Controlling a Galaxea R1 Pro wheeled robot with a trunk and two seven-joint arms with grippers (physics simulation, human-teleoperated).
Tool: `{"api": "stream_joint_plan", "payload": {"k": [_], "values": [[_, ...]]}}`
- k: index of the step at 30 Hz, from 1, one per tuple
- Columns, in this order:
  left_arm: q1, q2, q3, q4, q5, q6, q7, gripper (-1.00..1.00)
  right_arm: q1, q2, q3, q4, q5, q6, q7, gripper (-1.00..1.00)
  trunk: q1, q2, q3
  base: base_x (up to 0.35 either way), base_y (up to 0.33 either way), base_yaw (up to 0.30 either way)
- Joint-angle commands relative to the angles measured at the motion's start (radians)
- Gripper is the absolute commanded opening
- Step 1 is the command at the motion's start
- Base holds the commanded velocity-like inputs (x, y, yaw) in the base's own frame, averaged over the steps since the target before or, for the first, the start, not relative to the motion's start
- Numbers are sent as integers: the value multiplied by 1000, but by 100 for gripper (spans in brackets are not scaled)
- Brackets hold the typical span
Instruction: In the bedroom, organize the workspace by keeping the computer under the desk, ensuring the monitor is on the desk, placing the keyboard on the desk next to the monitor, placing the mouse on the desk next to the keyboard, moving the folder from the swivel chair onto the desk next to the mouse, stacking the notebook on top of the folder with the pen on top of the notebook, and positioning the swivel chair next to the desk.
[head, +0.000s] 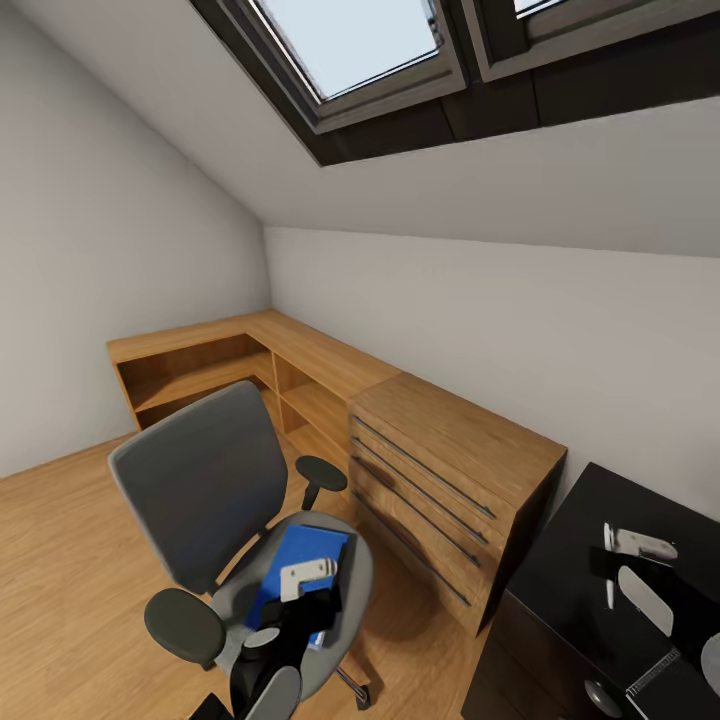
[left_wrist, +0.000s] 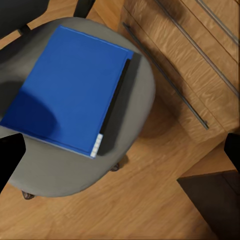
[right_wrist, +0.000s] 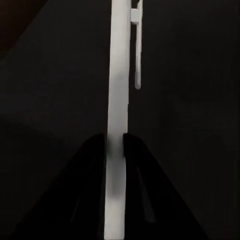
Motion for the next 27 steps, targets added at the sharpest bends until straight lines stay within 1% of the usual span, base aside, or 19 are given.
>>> {"api": "stream_joint_plan", "payload": {"k": [1, 6, 8, 14, 27], "values": [[-1, 0, -3, -1, 6, 3, 8, 100, -8, 12, 7, 11, -9, 3, 3, -100, 0, -1, -1, 0, 0, 0], [-1, 0, -7, -1, 5, -1, 8, 100, -18, 52, 6, 35, -11, 12, 19, -100, 0, -1, -1, 0, 0, 0], [-1, 0, -8, -1, 5, -6, 8, 100, -19, 63, 6, 39, -11, 15, 19, -100, 0, -1, -1, 0, 0, 0], [-1, 0, -9, -1, 6, -9, 8, 100, -20, 71, 6, 41, -12, 28, 21, -100, 0, -1, -1, 0, 0, 0], [-1, 0, -8, -1, 6, -10, 8, 100, -20, 71, 5, 31, -13, 23, 30, -100, 0, -1, -1, 0, 0, 0]]}}
